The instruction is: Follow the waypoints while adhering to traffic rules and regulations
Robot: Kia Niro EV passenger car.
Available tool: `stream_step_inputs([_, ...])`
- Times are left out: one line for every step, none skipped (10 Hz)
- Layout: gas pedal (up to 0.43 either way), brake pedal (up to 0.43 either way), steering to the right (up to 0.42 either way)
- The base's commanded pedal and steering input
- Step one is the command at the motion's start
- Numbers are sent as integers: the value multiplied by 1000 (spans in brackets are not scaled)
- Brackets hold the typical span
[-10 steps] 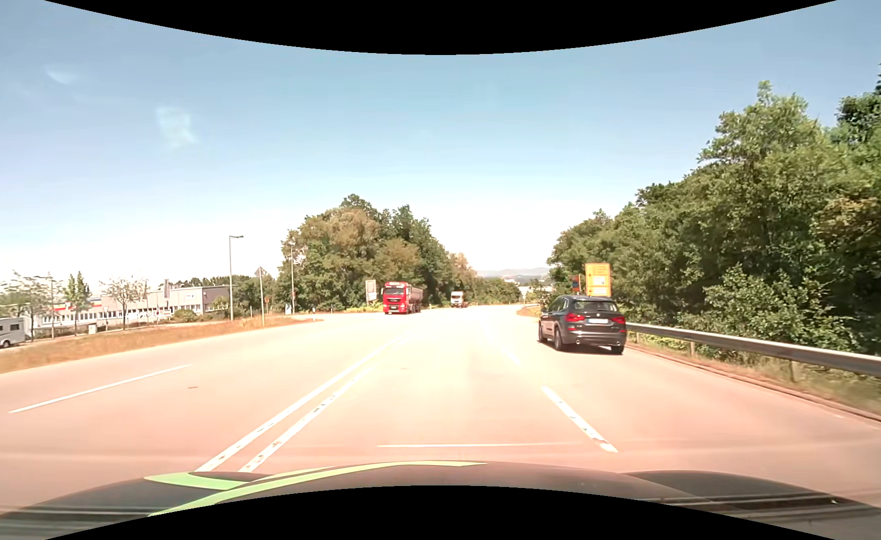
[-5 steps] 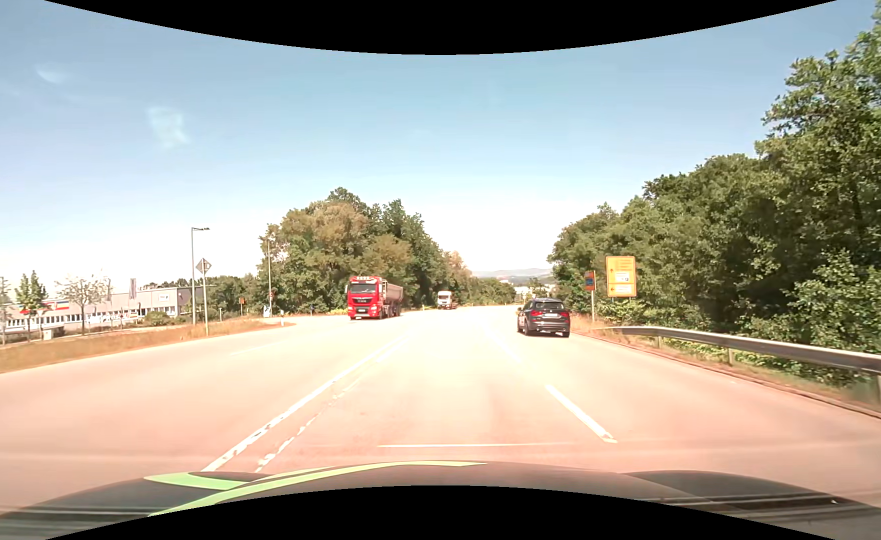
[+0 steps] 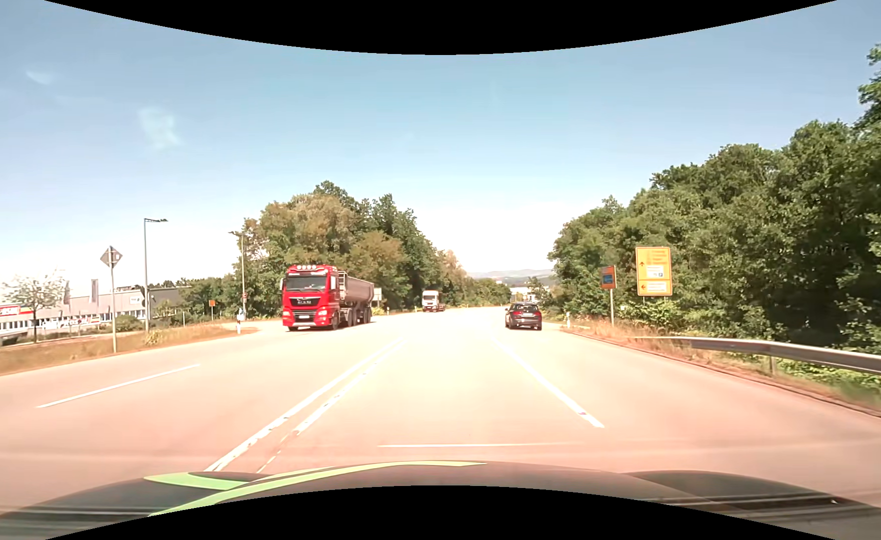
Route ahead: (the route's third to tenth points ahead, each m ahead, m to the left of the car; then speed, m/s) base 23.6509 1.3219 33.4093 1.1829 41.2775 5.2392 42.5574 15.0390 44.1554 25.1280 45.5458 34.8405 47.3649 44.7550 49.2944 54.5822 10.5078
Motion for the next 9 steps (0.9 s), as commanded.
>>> stream_step_inputs([0,262,12])
stream_step_inputs([0,262,11])
stream_step_inputs([0,262,11])
stream_step_inputs([0,262,11])
stream_step_inputs([0,262,11])
stream_step_inputs([0,256,11])
stream_step_inputs([0,250,11])
stream_step_inputs([0,250,11])
stream_step_inputs([0,244,11])
